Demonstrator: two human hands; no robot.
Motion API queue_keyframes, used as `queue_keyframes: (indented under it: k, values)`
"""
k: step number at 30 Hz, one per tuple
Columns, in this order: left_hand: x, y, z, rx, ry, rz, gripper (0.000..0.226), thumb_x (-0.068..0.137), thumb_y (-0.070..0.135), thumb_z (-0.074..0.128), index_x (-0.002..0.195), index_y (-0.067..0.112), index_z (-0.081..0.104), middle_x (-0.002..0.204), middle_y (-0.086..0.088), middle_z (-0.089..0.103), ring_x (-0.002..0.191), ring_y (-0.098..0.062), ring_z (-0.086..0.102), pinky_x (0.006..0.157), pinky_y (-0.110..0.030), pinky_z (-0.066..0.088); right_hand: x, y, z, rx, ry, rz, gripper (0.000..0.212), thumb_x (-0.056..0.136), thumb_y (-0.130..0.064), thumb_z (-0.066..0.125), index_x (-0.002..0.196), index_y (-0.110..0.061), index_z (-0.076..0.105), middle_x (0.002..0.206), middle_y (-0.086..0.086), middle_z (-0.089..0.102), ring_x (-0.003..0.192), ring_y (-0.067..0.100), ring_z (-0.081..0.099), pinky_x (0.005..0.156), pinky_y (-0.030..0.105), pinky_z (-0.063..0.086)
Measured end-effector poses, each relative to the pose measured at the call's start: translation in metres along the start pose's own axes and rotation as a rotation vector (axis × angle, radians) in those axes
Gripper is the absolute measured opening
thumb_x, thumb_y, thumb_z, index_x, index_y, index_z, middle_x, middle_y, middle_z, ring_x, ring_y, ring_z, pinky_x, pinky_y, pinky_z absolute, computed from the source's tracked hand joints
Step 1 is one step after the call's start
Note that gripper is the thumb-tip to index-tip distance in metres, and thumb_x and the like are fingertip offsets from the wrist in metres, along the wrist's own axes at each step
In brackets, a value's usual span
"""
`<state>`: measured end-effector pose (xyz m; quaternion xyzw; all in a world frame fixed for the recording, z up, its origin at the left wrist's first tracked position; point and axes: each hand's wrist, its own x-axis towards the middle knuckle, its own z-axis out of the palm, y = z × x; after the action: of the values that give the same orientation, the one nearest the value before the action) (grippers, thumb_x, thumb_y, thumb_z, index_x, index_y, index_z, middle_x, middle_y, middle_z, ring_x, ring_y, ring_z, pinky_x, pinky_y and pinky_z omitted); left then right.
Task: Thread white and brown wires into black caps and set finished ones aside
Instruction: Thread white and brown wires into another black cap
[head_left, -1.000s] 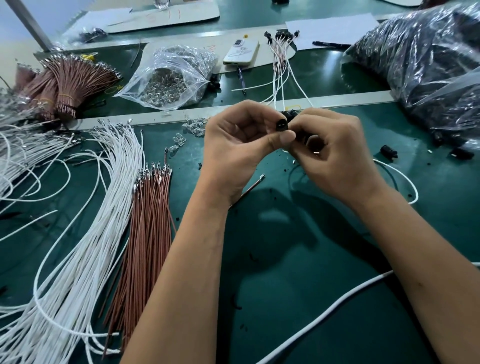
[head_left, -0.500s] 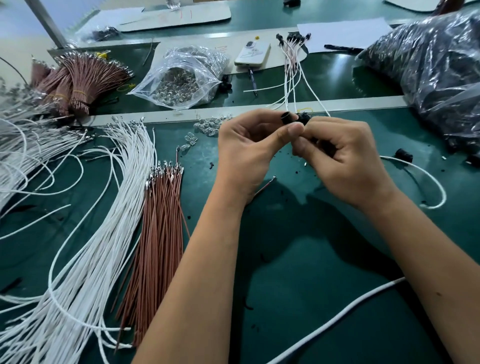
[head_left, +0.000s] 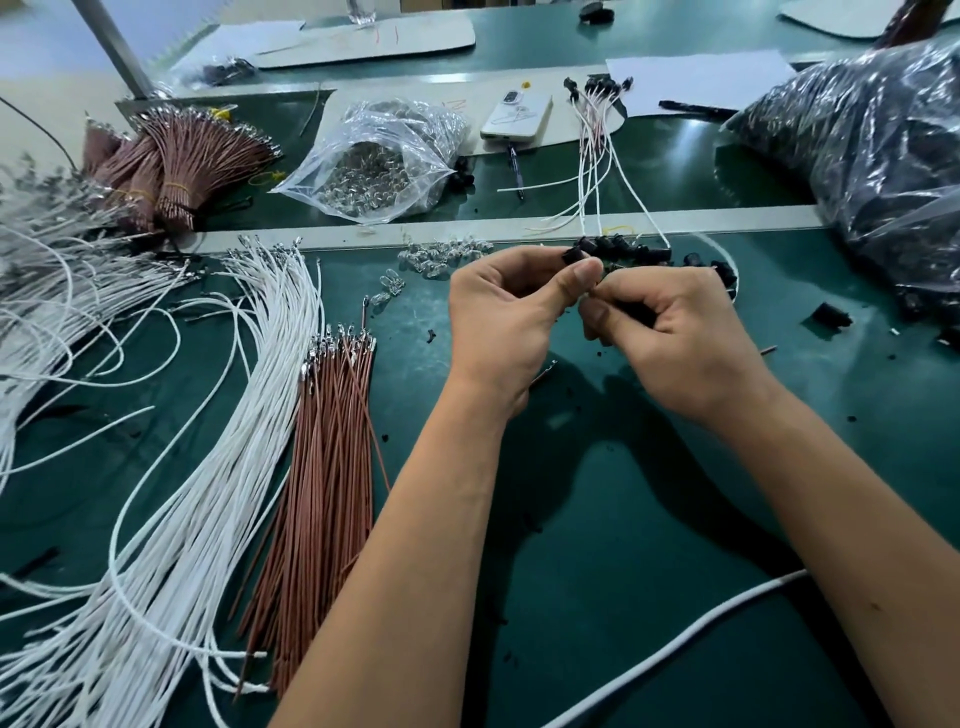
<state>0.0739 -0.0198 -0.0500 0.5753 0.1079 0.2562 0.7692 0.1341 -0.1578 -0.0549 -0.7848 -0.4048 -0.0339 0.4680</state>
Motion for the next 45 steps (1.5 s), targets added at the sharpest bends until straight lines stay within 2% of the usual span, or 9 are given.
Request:
queue_keyframes:
  k: [3, 6, 11, 16, 22, 29, 38, 41, 45]
  values:
    - [0.0, 0.001, -0.001, 0.011, 0.017, -0.012, 0.014, 0.078, -0.008, 0.078, 0.078, 0.004, 0.071, 0.067, -0.002, 0.072, 0.061, -0.011, 0.065, 0.067, -0.023, 0.056, 0.0, 0.0, 0.0, 0.001, -0.009, 0.013, 0.028, 0.095, -0.023, 0.064, 0.07, -0.011, 0.064, 0.061, 0.011, 0.057, 0.057, 0.029, 0.048, 0.054, 0.042, 0.039]
    - [0.001, 0.001, -0.002, 0.009, 0.048, -0.014, 0.011, 0.079, -0.007, 0.078, 0.083, 0.001, 0.071, 0.072, -0.007, 0.071, 0.065, -0.015, 0.064, 0.069, -0.025, 0.055, 0.001, -0.003, 0.004, -0.019, 0.007, 0.015, 0.03, 0.097, -0.018, 0.068, 0.067, -0.016, 0.062, 0.059, 0.0, 0.056, 0.054, 0.007, 0.043, 0.054, 0.028, 0.036]
    - [0.006, 0.004, -0.01, -0.071, 0.088, -0.066, 0.004, 0.089, 0.002, 0.072, 0.089, 0.004, 0.068, 0.077, -0.009, 0.07, 0.068, -0.02, 0.061, 0.068, -0.032, 0.055, 0.017, -0.017, 0.013, -0.112, -0.027, -0.017, 0.031, 0.1, -0.018, 0.068, 0.073, -0.003, 0.069, 0.063, 0.008, 0.061, 0.059, 0.02, 0.052, 0.058, 0.037, 0.042]
    - [0.018, 0.001, -0.026, -0.121, 0.521, -0.017, 0.01, 0.089, 0.008, 0.075, 0.091, 0.007, 0.066, 0.079, -0.011, 0.073, 0.065, -0.015, 0.064, 0.063, -0.025, 0.053, 0.076, -0.036, 0.022, -0.106, 0.054, 0.014, 0.034, 0.105, -0.025, 0.057, 0.084, -0.009, 0.079, 0.074, 0.002, 0.073, 0.069, 0.016, 0.066, 0.072, 0.035, 0.053]
    - [0.019, -0.005, -0.041, -0.039, 0.896, 0.071, 0.02, 0.078, 0.011, 0.086, 0.084, 0.014, 0.068, 0.076, -0.005, 0.074, 0.069, -0.013, 0.071, 0.074, -0.034, 0.061, 0.156, -0.048, 0.078, -0.406, -0.573, -0.157, 0.02, 0.094, -0.012, 0.071, 0.11, -0.018, 0.081, 0.086, -0.007, 0.065, 0.081, 0.011, 0.059, 0.074, 0.019, 0.042]
    - [0.025, -0.003, -0.05, 0.002, 1.051, 0.141, 0.023, 0.08, 0.011, 0.084, 0.076, 0.02, 0.063, 0.07, 0.004, 0.07, 0.062, -0.001, 0.066, 0.069, -0.024, 0.056, 0.168, -0.053, 0.114, -0.493, -0.692, -0.245, 0.035, 0.086, -0.001, 0.061, 0.112, -0.013, 0.08, 0.102, 0.011, 0.076, 0.095, 0.027, 0.067, 0.088, 0.034, 0.052]
    - [0.025, -0.002, -0.052, 0.055, 0.994, 0.179, 0.023, 0.077, 0.013, 0.087, 0.074, 0.023, 0.065, 0.075, -0.007, 0.073, 0.072, -0.018, 0.072, 0.076, -0.04, 0.061, 0.163, -0.06, 0.114, -0.605, -0.661, -0.232, 0.027, 0.091, -0.004, 0.054, 0.108, -0.004, 0.074, 0.103, 0.016, 0.074, 0.098, 0.033, 0.065, 0.089, 0.038, 0.05]
    - [0.027, -0.002, -0.053, 0.093, 0.878, 0.196, 0.021, 0.076, 0.011, 0.087, 0.075, 0.018, 0.067, 0.071, -0.002, 0.072, 0.065, -0.009, 0.067, 0.07, -0.03, 0.058, 0.15, -0.046, 0.087, -0.422, -0.465, -0.135, 0.017, 0.094, -0.006, 0.065, 0.106, -0.004, 0.077, 0.097, 0.011, 0.074, 0.087, 0.021, 0.063, 0.087, 0.035, 0.05]
    - [0.021, -0.002, -0.04, 0.082, 0.494, 0.141, 0.019, 0.076, 0.0, 0.084, 0.081, 0.008, 0.068, 0.077, -0.012, 0.073, 0.067, -0.017, 0.066, 0.069, -0.031, 0.056, 0.1, -0.023, 0.029, 0.002, -0.006, 0.026, 0.009, 0.091, -0.015, 0.078, 0.095, -0.007, 0.075, 0.082, 0.002, 0.073, 0.071, 0.01, 0.063, 0.069, 0.027, 0.053]
